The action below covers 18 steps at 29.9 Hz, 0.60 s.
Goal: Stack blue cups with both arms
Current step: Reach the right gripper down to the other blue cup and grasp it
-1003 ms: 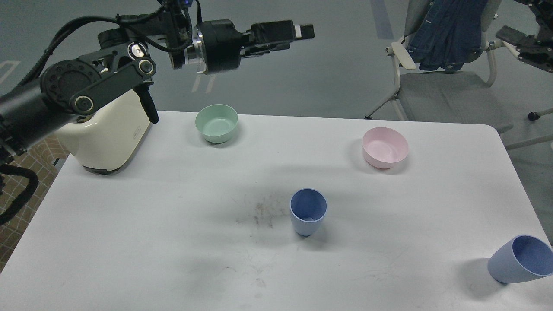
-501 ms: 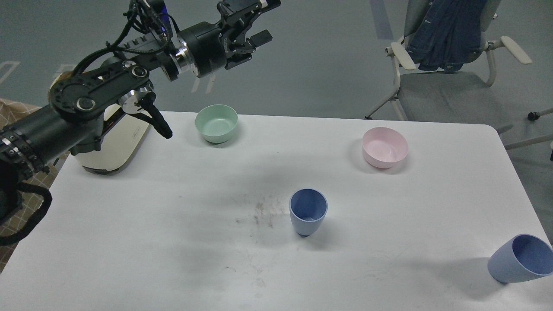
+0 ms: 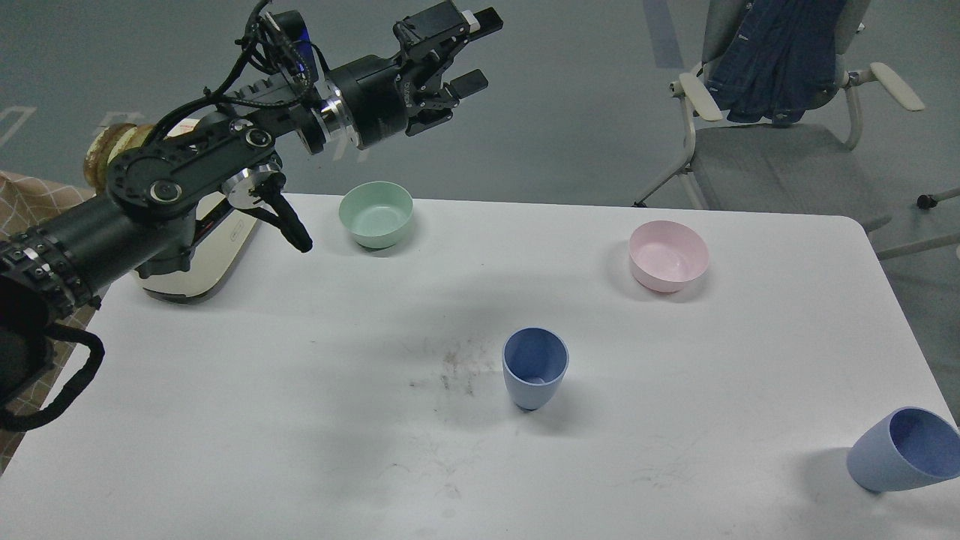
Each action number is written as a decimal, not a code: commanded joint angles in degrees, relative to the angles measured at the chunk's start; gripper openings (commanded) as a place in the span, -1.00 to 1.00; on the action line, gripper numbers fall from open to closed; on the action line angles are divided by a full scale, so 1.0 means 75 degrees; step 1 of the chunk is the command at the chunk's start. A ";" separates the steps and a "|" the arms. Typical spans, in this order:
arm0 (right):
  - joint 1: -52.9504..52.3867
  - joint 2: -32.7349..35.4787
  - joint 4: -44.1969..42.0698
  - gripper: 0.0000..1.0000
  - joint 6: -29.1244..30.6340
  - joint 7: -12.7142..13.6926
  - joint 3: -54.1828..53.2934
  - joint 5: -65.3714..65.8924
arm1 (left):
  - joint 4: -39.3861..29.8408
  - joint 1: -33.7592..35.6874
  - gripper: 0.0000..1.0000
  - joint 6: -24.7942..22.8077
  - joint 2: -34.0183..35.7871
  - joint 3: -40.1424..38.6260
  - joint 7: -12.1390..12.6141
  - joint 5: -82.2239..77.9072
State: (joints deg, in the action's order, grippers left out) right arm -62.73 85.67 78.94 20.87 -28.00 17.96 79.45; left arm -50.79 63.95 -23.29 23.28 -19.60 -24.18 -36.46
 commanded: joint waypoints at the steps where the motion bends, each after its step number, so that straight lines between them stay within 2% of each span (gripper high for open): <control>1: 0.0032 -0.0044 -0.0002 0.98 -0.0005 0.0000 0.0078 0.0012 | -0.0002 0.0005 0.89 0.0000 -0.0010 0.0000 0.0001 -0.0001; 8: 0.0114 -0.0360 -0.0049 0.84 -0.0087 0.0000 0.0184 0.0000 | -0.0025 -0.0019 0.89 -0.0012 -0.0010 0.0000 0.0001 -0.0001; 14: 0.0372 -0.0817 -0.0224 0.63 -0.0263 0.0000 0.0184 0.0012 | -0.0025 -0.0019 0.89 -0.0012 0.0002 0.0000 0.0001 -0.0001; 18: 0.0630 -0.0958 -0.0330 0.22 -0.0263 0.0000 0.0184 0.0012 | -0.0025 -0.0019 0.89 -0.0012 0.0002 0.0012 0.0001 -0.0001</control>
State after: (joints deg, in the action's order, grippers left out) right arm -59.23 79.06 76.92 18.91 -28.00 19.34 79.49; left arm -50.98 63.81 -23.38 23.26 -19.56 -24.18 -36.48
